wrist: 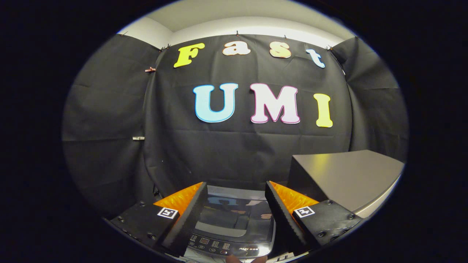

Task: Put the clothes into the washing machine and then close the washing machine lid.

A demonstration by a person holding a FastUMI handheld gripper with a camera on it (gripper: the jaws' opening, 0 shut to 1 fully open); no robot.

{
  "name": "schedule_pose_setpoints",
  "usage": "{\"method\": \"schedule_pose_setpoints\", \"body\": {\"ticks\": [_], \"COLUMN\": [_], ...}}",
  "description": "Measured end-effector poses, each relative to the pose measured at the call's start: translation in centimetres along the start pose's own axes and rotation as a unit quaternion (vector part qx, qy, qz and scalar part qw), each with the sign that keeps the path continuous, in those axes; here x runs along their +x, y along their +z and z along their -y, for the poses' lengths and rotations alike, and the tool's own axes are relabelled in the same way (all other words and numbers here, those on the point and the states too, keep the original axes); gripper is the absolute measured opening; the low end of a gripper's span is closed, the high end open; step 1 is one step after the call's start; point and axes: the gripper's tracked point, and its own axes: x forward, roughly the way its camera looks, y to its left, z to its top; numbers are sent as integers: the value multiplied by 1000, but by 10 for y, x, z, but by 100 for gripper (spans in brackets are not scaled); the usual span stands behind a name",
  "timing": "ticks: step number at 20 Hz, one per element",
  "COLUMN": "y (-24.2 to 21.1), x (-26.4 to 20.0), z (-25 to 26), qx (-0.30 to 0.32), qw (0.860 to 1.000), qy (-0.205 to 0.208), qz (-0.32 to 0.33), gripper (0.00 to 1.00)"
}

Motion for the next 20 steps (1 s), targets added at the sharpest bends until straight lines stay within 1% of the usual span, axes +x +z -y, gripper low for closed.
{"method": "schedule_pose_setpoints", "body": {"ticks": [10,20], "y": [51,74], "x": [-37,-92], "z": [50,104], "qx": [11,23], "qw": [999,997], "qy": [-36,-71], "qz": [16,37], "gripper": [99,99]}}
